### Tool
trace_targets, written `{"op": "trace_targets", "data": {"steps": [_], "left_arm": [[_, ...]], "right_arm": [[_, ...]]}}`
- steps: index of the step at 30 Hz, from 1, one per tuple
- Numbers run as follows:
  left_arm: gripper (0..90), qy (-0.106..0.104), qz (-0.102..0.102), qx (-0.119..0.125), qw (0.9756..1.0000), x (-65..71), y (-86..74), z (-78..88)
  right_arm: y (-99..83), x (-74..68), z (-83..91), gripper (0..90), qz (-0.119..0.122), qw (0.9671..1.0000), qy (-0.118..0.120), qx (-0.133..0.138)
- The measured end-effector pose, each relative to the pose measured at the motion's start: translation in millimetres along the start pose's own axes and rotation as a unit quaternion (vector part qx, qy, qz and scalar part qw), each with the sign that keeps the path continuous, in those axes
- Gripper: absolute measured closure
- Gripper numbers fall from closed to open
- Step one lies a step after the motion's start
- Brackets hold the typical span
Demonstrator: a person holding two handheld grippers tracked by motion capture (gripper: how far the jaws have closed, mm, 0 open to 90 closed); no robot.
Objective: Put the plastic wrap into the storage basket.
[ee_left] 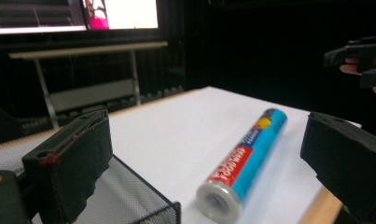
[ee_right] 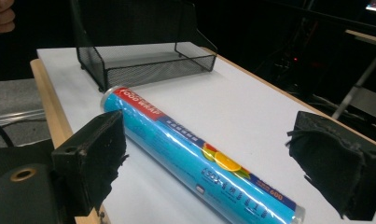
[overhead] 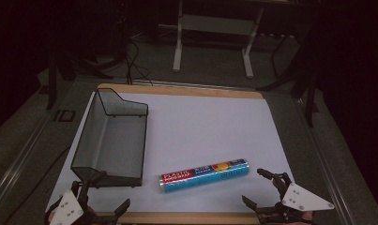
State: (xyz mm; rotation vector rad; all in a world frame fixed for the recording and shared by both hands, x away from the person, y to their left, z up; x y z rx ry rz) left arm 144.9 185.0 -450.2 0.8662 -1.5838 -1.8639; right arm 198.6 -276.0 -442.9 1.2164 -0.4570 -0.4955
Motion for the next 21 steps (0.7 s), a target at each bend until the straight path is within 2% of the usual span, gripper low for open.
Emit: {"op": "trace_targets", "data": {"steps": [4, 6, 11, 12, 17, 18, 21], "left_arm": [[2.8, -0.009, -0.008, -0.026, 0.9996, 2.5, -0.7, -3.3], [2.8, -0.013, -0.008, -0.03, 0.9994, 3.4, -0.6, -4.0], [2.8, -0.01, -0.014, -0.026, 0.9995, 5.2, -0.4, -4.7], [2.8, -0.009, -0.016, -0.026, 0.9995, 5.6, -0.5, -5.2], [2.8, -0.011, -0.017, -0.018, 0.9996, 6.4, 0.2, -5.6], [2.8, -0.012, -0.016, -0.016, 0.9997, 6.3, 0.2, -5.6], [2.7, -0.013, -0.012, -0.013, 0.9997, 6.4, 0.1, -6.3]], "right_arm": [[1.5, -2.1, 0.5, 11.6, 0.005, 1.0, 0.005, 0.0], [1.8, -2.6, 1.0, 12.3, 0.004, 1.0, 0.008, 0.0], [1.8, -1.6, 0.7, 12.2, 0.002, 0.9999, 0.007, -0.008], [1.4, -1.9, -0.1, 11.9, -0.001, 0.9998, 0.009, -0.018], [2.5, -4.8, -0.9, 11.5, -0.001, 0.9994, 0.013, -0.032], [6.3, -10.2, -0.9, 11.3, 0.01, 0.9993, 0.014, -0.032], [7.8, -12.3, -2.3, 11.3, 0.017, 0.9991, 0.015, -0.035]]}}
Point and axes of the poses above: each handheld gripper's, and its own axes: z roughly backward along the jaws, y roughly out of its top, x roughly to its right, the point moved 3 cm from there along -z, roughly forward along the jaws, and after that the axes turned 6 degrees about -z, right-handed, at the moved point
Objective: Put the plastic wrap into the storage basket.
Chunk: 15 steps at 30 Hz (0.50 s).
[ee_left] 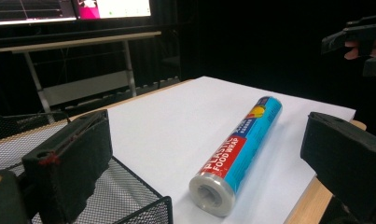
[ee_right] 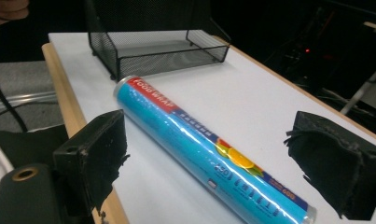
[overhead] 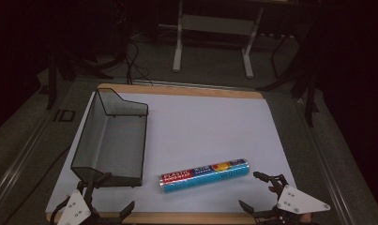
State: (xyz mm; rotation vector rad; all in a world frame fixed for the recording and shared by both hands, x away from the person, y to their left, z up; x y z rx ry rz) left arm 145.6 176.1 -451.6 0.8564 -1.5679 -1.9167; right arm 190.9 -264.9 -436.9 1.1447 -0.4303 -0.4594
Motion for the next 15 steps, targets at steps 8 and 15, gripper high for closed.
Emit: {"op": "trace_targets", "data": {"steps": [8, 15], "left_arm": [[2.8, -0.007, -0.008, -0.002, 0.9999, 4.4, 0.1, -3.8], [2.8, -0.01, -0.009, -0.002, 0.9999, 5.4, 0.2, -3.3]], "right_arm": [[13.2, 0.2, -2.1, 11.3, -0.004, 0.9998, 0.014, 0.014], [20.2, 4.3, -12.1, 11.0, -0.005, 0.9993, 0.038, -0.002]]}}
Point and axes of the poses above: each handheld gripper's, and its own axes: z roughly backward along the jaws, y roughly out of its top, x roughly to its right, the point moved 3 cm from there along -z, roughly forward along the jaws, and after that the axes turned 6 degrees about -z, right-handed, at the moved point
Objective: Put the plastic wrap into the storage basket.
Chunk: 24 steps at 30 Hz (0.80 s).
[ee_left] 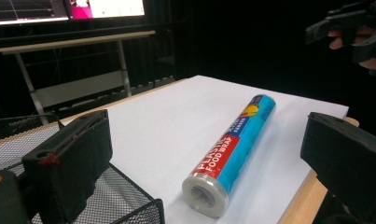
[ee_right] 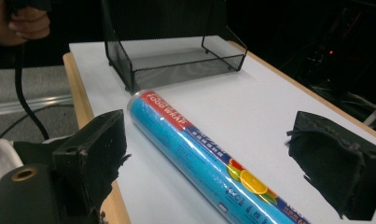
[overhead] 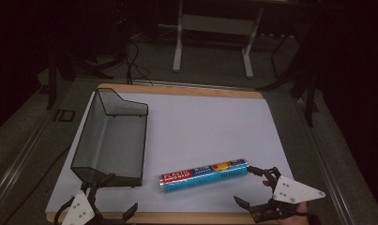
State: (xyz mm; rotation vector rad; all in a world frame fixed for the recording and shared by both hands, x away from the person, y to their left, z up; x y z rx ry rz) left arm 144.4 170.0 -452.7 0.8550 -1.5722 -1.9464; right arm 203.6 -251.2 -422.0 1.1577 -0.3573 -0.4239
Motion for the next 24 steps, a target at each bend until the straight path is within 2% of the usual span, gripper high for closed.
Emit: {"op": "trace_targets", "data": {"steps": [5, 6, 8, 9, 11, 12, 15, 16, 17, 18, 22, 24], "left_arm": [[2.8, -0.001, 0.0, 0.001, 1.0, 0.4, 0.2, 0.0], [2.7, -0.001, -0.001, 0.0, 1.0, 0.3, 0.1, -0.1], [2.8, -0.001, 0.0, 0.001, 1.0, 0.1, 0.1, 0.2], [2.7, -0.001, 0.0, 0.001, 1.0, -0.1, 0.1, 0.3], [2.7, 0.0, 0.002, 0.002, 1.0, -0.6, 0.0, 0.5], [2.8, -0.001, 0.003, 0.002, 1.0, -0.9, -0.1, 0.6], [2.7, 0.0, 0.006, 0.003, 1.0, -1.5, -0.4, 0.6], [2.7, 0.0, 0.006, 0.003, 1.0, -1.5, -0.4, 0.6], [2.7, -0.001, 0.005, 0.002, 1.0, -1.5, -0.4, 0.4], [2.7, -0.001, 0.005, 0.001, 1.0, -1.4, -0.5, 0.2], [2.8, 0.007, 0.0, 0.001, 1.0, -0.7, -0.3, 0.5], [2.8, 0.012, -0.002, 0.007, 0.9999, -0.4, 0.6, 1.6]], "right_arm": [[1.7, 3.8, -6.8, 10.8, 0.003, 0.9998, 0.008, -0.016], [2.8, 6.0, -10.7, 10.9, 0.002, 0.9996, 0.02, -0.019], [4.3, 8.2, -14.4, 10.8, 0.006, 0.9997, 0.021, -0.014], [5.1, 9.4, -16.9, 10.9, 0.008, 0.9994, 0.028, -0.016], [6.2, 11.8, -21.8, 11.0, 0.03, 0.999, 0.028, -0.02], [6.9, 12.6, -24.0, 11.0, 0.039, 0.9984, 0.036, -0.021], [8.3, 14.3, -31.7, 13.3, 0.046, 0.9964, 0.059, -0.042], [8.3, 14.3, -31.7, 13.3, 0.046, 0.9964, 0.059, -0.042], [8.8, 13.9, -34.4, 13.9, 0.047, 0.9957, 0.063, -0.049], [10.2, 13.0, -41.5, 12.4, 0.042, 0.9932, 0.068, -0.085], [12.3, 15.6, -55.9, 11.1, 0.022, 0.989, 0.087, -0.118], [14.2, 18.1, -62.0, 11.0, 0.02, 0.9875, 0.093, -0.126]]}}
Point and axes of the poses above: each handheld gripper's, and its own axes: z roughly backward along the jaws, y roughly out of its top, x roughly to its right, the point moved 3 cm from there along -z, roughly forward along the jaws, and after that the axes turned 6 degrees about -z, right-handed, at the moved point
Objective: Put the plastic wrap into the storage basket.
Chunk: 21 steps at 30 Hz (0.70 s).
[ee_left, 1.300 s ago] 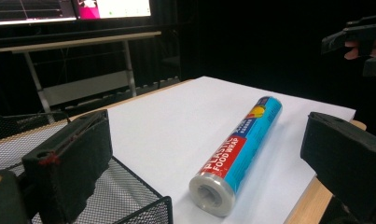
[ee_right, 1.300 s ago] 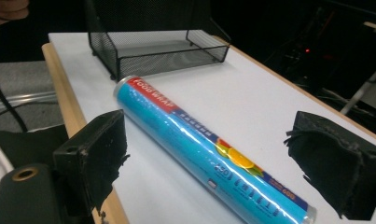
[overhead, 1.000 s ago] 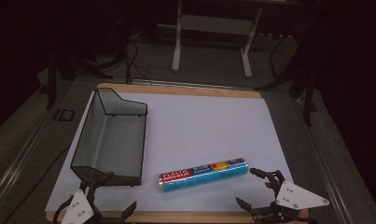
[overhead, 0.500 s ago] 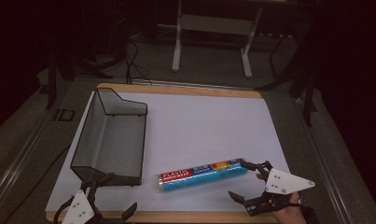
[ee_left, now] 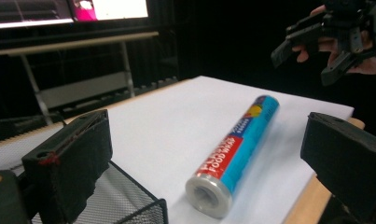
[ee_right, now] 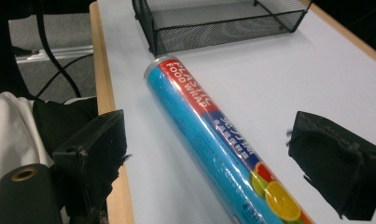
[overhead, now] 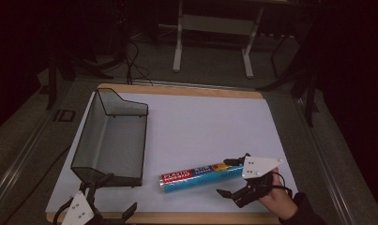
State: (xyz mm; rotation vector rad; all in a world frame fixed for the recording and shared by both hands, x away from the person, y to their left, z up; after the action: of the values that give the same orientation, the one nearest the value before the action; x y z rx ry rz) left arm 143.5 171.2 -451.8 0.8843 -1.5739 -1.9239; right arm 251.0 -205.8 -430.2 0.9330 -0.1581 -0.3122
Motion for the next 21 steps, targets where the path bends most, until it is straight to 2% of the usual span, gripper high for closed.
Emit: {"op": "trace_targets", "data": {"steps": [2, 4, 6, 8, 9, 11, 14, 16, 21], "left_arm": [[2.7, -0.002, 0.002, -0.002, 1.0, -0.3, -0.3, -0.3], [2.8, -0.004, 0.002, -0.003, 1.0, -0.1, -0.5, -0.6], [2.8, -0.007, 0.002, -0.003, 1.0, 0.4, -0.5, -0.9], [2.8, -0.008, 0.0, -0.006, 1.0, 0.4, -0.7, -0.9], [2.8, -0.008, 0.002, -0.005, 1.0, 0.2, -0.8, -1.0], [2.8, -0.01, 0.006, -0.005, 0.9999, -0.4, -1.1, -1.1], [2.8, -0.012, 0.006, -0.005, 0.9999, -0.5, -1.3, -1.0], [2.8, -0.012, 0.005, -0.006, 0.9999, -0.2, -1.4, -1.4], [2.8, -0.013, 0.005, -0.008, 0.9999, 0.3, -1.6, -1.9]], "right_arm": [[4.1, 4.2, -5.6, 10.5, -0.001, 0.9999, 0.002, -0.014], [8.5, 8.4, -11.3, 10.1, -0.006, 0.9994, 0.015, -0.03], [12.7, 11.9, -17.5, 10.0, -0.007, 0.9993, 0.004, -0.037], [15.7, 14.9, -23.3, 9.5, 0.001, 0.9989, 0.001, -0.048], [16.8, 15.5, -26.0, 8.8, 0.003, 0.9985, 0.014, -0.054], [19.0, 16.1, -32.9, 8.8, 0.008, 0.9973, 0.016, -0.071], [21.1, 14.5, -43.3, 8.9, 0.028, 0.9947, 0.022, -0.097], [21.7, 13.5, -50.6, 8.9, 0.044, 0.992, 0.017, -0.117], [23.8, 13.6, -67.0, 9.2, 0.058, 0.9851, 0.024, -0.16]]}}
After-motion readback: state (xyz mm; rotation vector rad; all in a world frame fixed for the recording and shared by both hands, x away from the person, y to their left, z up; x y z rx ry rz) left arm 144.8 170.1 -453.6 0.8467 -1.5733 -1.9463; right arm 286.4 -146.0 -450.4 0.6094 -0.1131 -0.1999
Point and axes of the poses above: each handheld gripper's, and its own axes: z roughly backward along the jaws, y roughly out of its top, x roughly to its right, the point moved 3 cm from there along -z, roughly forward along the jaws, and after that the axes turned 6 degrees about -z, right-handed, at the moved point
